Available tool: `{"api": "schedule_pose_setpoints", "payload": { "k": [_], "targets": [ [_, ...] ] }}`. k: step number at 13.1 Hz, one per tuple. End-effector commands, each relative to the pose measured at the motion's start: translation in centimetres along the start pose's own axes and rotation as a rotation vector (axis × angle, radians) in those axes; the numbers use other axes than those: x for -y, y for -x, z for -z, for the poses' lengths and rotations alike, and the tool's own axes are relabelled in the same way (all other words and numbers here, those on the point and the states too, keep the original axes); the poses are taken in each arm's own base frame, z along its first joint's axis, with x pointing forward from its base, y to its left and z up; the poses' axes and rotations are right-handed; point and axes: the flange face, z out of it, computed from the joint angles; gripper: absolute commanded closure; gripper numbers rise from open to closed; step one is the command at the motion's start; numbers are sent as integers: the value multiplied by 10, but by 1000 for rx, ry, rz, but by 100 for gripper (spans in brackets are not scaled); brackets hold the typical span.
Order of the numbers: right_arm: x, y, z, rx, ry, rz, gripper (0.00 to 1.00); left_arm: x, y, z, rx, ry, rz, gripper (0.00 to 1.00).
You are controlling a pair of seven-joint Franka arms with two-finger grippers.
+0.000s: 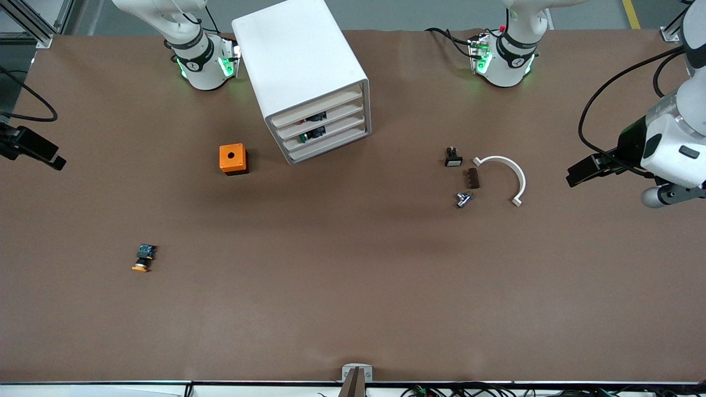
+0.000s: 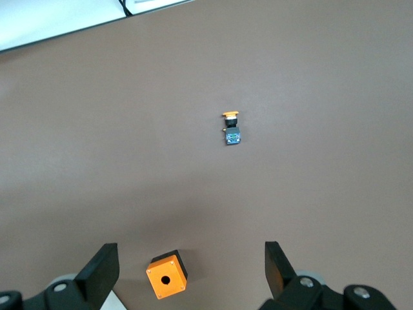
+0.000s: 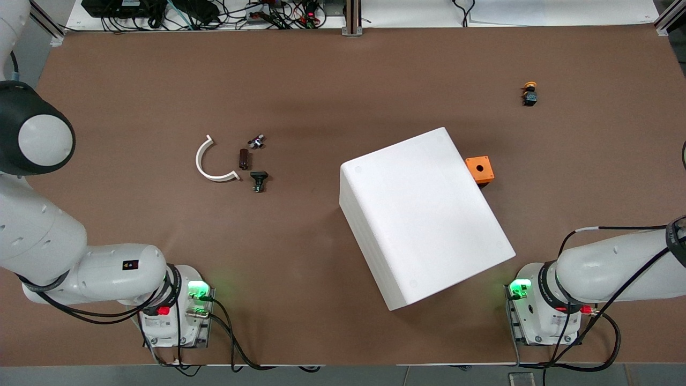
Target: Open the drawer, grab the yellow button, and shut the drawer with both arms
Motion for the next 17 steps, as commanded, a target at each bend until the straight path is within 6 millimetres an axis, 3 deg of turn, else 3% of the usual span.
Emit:
{"api": "schedule_pose_setpoints", "payload": {
  "k": [1,4,8,17],
  "targets": [
    [-4,8,5,9,63,52,0,19,18,15,-7,-18,-81,0],
    [-4,10,3,28,65,36,0,41,44,16,-17,-32,-141,0],
    [-1,11,4,33,26,34,0,56,66,21,-19,-41,-128,0],
    [-4,12,7,32,17,31,0,51,79,23,10,-42,-152,0]
  ]
}}
